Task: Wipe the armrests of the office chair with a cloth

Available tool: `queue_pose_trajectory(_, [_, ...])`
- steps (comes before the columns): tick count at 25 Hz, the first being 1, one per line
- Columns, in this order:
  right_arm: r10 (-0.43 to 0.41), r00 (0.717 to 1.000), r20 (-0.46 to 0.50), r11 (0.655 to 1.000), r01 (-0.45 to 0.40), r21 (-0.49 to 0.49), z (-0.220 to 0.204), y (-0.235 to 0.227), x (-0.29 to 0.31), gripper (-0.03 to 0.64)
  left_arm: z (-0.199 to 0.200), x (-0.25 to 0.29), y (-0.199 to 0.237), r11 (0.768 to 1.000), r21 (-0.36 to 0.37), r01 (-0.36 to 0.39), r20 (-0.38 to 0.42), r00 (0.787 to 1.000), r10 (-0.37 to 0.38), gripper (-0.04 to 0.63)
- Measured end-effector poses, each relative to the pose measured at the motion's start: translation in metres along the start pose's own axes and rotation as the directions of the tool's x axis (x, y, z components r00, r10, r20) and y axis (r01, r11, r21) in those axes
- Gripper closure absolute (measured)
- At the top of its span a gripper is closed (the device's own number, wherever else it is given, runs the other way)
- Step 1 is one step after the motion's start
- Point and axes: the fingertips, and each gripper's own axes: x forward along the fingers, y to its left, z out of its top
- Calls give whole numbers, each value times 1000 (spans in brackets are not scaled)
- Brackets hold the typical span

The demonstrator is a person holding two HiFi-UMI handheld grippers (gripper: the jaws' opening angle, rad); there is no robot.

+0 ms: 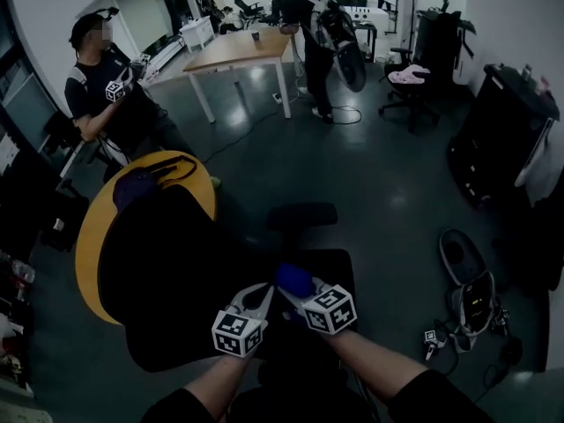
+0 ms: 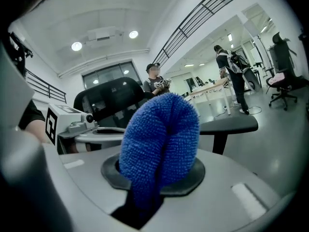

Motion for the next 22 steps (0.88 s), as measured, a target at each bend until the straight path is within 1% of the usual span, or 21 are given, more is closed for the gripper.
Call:
queue_pose_trajectory(3, [-3,1000,17,1000,3,1,-6,21,-19,511,-3,-25,-18,999,-15,51,13,999,-51,575])
queue_pose_trajectory(5, [-20,999,36,1000,20,0,-6,34,-29,511,-5,-41,-28,996,-17,87,23,996,-87,575])
queue_pose_trajectory(10, [-99,990,97,995,99,7,-7,68,-48,511,-10,-87,-44,984,-14,176,59,983,-175,575])
queue_pose_trajectory(16, [-217,960,179,976,206,76,-28,129,-73,511,-24,-164,-75,958,-1,285,62,957,-285,575])
queue_pose_trajectory(20, [-273,938,214,961,257,100,-42,173,-83,511,-28,-207,-80,940,33,341,90,935,-342,575])
queue_pose_trajectory(22, [-293,930,223,955,274,113,-48,189,-87,511,-28,-225,-79,934,28,356,113,927,-357,575])
